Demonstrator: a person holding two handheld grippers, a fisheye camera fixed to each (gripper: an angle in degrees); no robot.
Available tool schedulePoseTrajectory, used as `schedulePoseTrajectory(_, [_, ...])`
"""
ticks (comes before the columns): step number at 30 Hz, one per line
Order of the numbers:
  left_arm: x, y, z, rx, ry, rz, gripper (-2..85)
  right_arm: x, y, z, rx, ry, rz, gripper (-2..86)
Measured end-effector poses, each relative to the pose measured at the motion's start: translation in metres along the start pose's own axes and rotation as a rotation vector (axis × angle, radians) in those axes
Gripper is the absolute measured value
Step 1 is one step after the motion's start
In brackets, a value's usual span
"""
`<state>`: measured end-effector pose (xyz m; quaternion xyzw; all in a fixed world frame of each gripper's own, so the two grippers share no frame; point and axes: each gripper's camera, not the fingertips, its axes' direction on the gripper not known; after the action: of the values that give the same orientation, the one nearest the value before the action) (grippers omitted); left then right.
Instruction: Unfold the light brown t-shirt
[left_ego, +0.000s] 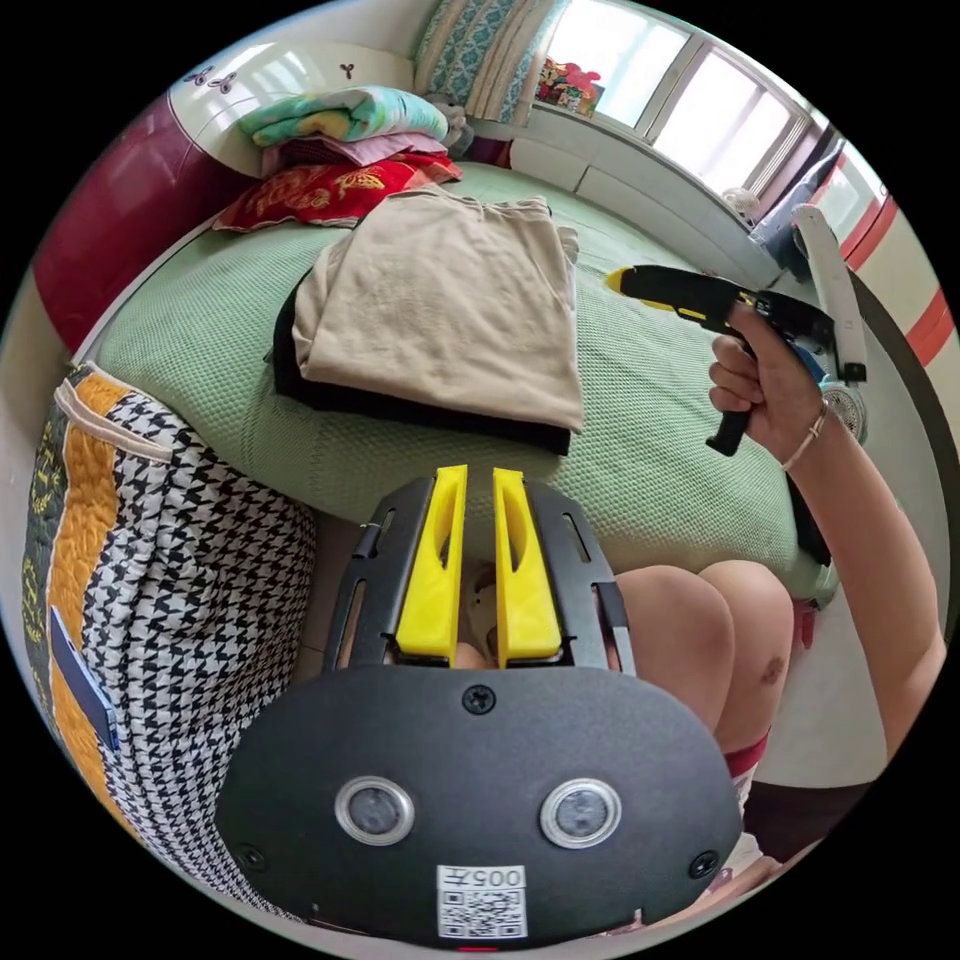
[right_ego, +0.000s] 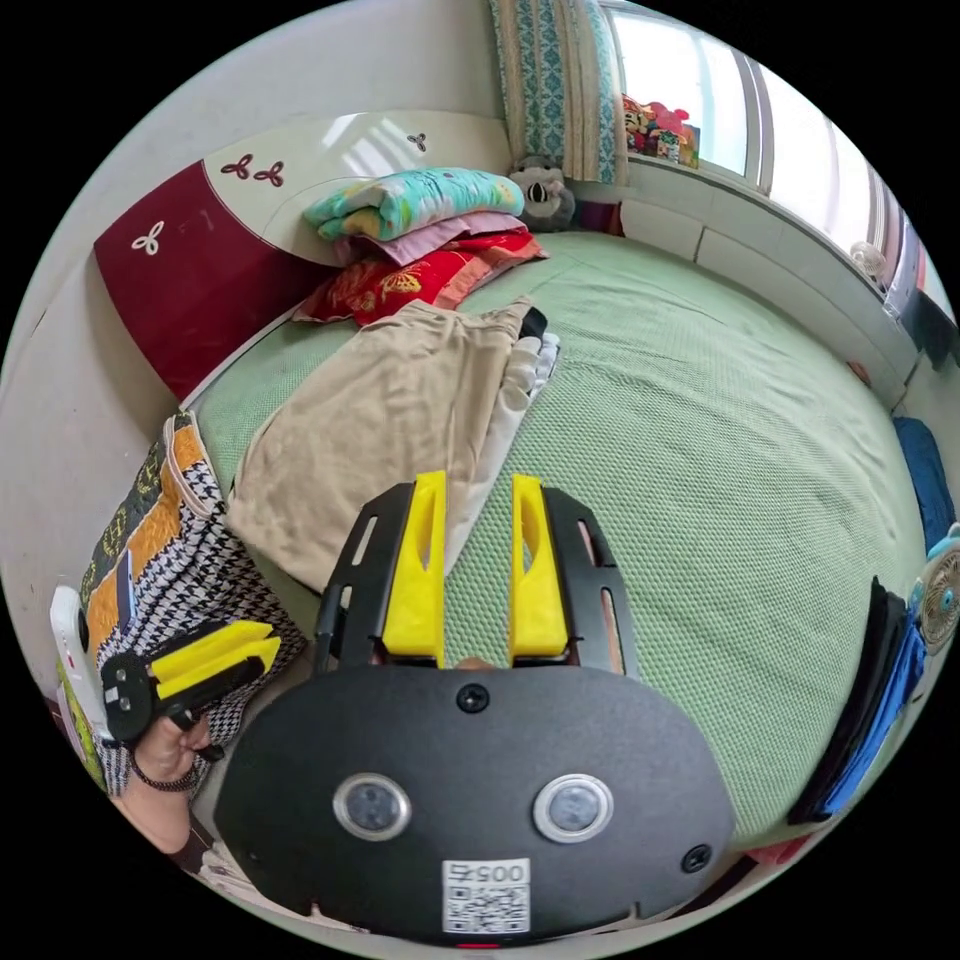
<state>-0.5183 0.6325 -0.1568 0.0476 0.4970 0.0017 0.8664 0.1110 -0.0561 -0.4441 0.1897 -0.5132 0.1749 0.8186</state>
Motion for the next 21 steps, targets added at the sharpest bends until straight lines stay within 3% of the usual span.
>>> schedulePoseTrajectory(11, [0.013,-0.032,0.01,0.034,0.067,0.136,9.4,-0.004,-0.026,0.066,-0.116,-0.005,-0.006,8.1])
schedulePoseTrajectory(21, [0.059,-0.073,0.044,0.011,0.056,0.23,13.5,-0.001,-0.06,0.029,-0.129,-0.049,-0.028,-0.7])
